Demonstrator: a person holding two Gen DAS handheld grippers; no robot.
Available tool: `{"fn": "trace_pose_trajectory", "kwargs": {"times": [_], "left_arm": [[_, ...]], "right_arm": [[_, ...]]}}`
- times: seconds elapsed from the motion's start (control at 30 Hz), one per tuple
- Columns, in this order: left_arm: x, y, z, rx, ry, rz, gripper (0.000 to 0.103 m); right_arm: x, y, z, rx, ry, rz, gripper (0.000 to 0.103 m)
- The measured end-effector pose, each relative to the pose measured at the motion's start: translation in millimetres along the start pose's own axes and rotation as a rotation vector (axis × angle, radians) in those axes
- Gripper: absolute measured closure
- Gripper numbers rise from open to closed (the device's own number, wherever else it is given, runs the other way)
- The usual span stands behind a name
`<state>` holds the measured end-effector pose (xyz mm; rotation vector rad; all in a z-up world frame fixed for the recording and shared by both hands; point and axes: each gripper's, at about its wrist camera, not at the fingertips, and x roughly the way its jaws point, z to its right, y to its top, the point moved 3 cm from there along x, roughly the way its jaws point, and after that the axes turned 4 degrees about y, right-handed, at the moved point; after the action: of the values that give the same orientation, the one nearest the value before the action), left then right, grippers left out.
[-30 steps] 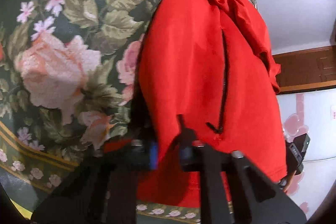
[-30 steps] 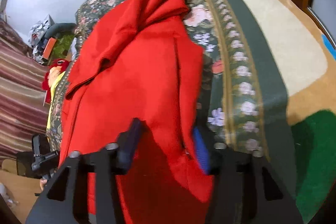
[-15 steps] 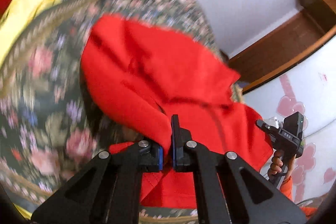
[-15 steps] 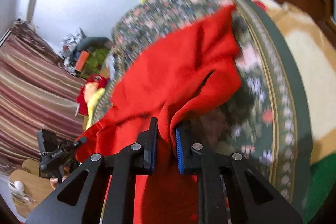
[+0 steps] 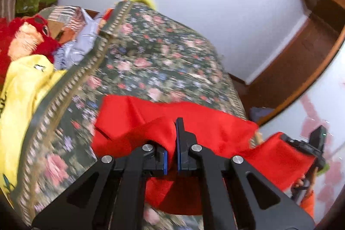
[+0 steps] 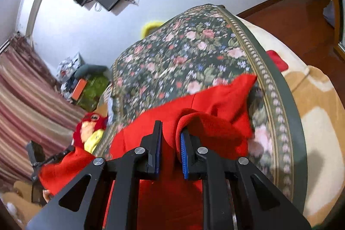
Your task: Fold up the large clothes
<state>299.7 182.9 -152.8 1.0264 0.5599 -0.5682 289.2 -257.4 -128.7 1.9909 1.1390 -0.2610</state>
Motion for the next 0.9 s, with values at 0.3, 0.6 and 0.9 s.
{"fn": "trace_pose_trajectory", "kwargs": {"times": [0.3, 0.6, 0.9], "left_arm": [[74, 38, -39, -0.021, 0.133, -0.013, 0.098], [149, 21, -73, -0.026, 0.196, -0.129, 0.097], [167, 3, -114, -0.068, 0.292, -0.198, 0.092]], "right_arm": [[53, 41, 29, 0.037, -0.071, -0.010, 0.090], [91, 44, 59, 0.038, -0.121, -0.074, 0.089], [59, 52, 115, 0.153, -0.323, -0.030, 0.077]]}}
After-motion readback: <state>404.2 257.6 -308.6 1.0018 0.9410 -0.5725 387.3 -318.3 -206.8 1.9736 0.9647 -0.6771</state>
